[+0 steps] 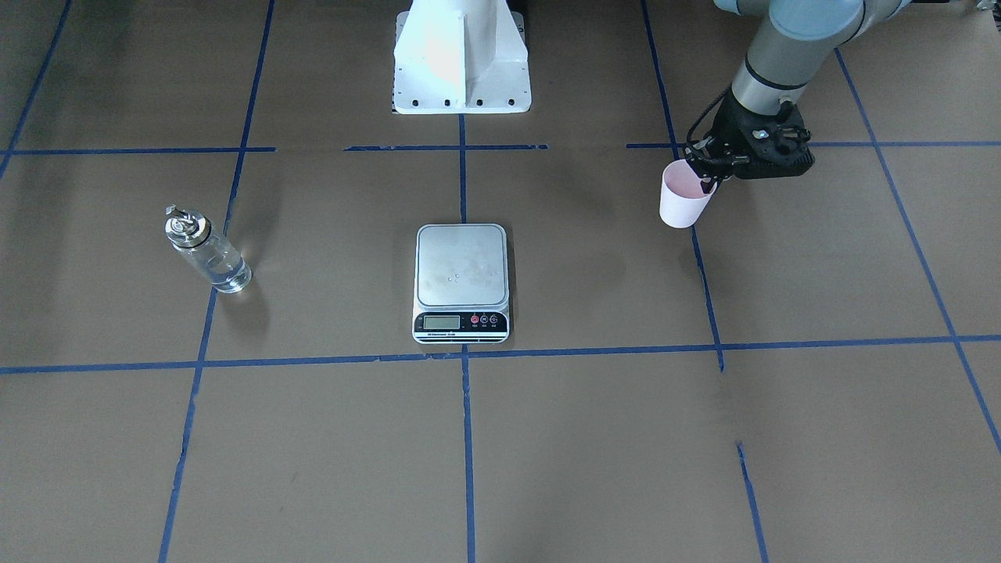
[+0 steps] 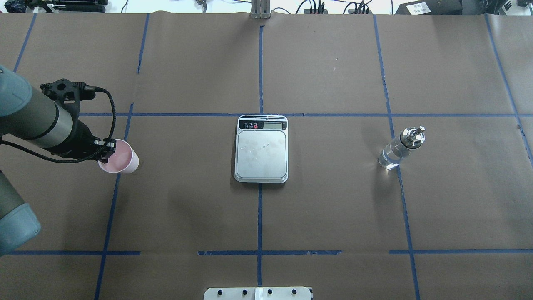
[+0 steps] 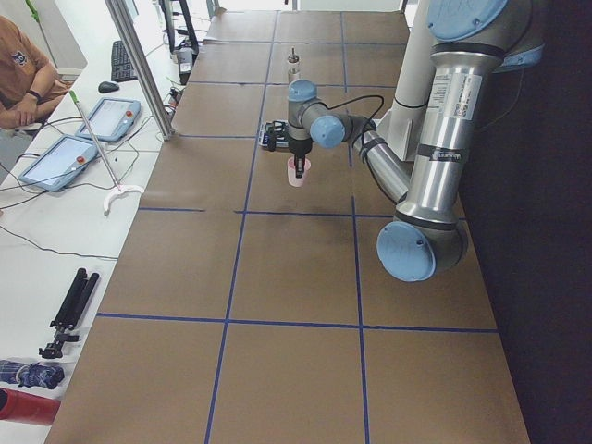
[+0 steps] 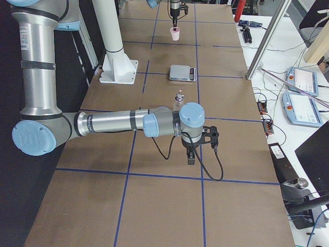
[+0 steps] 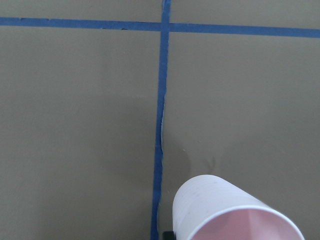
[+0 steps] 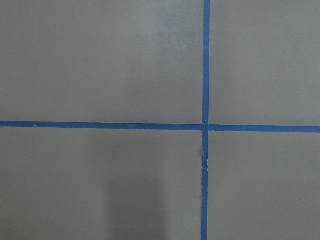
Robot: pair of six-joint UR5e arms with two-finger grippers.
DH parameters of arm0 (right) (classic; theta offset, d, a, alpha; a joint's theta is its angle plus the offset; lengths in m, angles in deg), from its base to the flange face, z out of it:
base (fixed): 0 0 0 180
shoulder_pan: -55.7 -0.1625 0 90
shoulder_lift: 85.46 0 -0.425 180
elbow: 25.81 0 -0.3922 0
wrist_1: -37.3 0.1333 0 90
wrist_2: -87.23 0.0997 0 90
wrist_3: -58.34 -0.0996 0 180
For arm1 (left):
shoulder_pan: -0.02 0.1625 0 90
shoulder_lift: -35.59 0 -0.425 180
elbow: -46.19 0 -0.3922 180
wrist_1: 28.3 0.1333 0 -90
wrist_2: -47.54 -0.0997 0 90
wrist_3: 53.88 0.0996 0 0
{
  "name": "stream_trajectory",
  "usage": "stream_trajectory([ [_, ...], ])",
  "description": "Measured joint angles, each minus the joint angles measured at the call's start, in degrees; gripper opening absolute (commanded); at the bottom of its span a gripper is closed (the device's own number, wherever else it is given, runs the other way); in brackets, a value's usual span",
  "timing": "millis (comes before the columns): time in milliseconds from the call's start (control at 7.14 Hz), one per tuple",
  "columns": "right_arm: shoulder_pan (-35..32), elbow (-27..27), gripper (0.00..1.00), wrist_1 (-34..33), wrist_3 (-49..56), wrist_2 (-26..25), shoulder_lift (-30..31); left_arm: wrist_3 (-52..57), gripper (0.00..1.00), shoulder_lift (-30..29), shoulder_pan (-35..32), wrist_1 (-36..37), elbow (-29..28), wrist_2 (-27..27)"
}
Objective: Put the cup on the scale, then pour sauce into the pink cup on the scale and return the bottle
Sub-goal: 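Carry the pink cup with the left gripper onto the scale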
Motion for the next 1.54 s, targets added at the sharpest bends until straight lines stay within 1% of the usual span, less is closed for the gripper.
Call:
stream_trajectory([
  [140,-0.21,-0.01,1.00,0.03,0.01,0.23,0.12,-1.44,0.00,-4.37,-0.49,3.77,0.49,1.00],
  [420,-0.64,-0.09,1.00,-0.12,0.00,1.10,0.19,-9.42,0.00,-13.96,-1.00,6.76,-1.97,4.42],
  [560,-0.67,-0.18,1.00,0.04,-0.02,1.17,0.25,-14.68,0.00,-18.79,-0.95,6.89,-4.89,5.62],
  [840,-0.71,-0.33,1.00,0.18,0.02,1.15,0.32,-24.85,0.00,-28.53,0.06,6.74,-13.63,6.41],
  [980,-0.71,-0.36,1.00,0.18,0.01,1.16,0.49,-27.23,0.00,-32.09,1.26,6.68,-17.84,6.23],
  [1260,-0.71,-0.39,1.00,0.22,0.03,1.22,0.59,-30.17,0.00,-34.99,5.21,5.75,-22.54,3.94],
  [1540,-0.71,-0.44,1.00,0.22,0.00,1.21,0.65,-32.46,0.00,-36.44,8.00,1.38,-27.37,2.37],
])
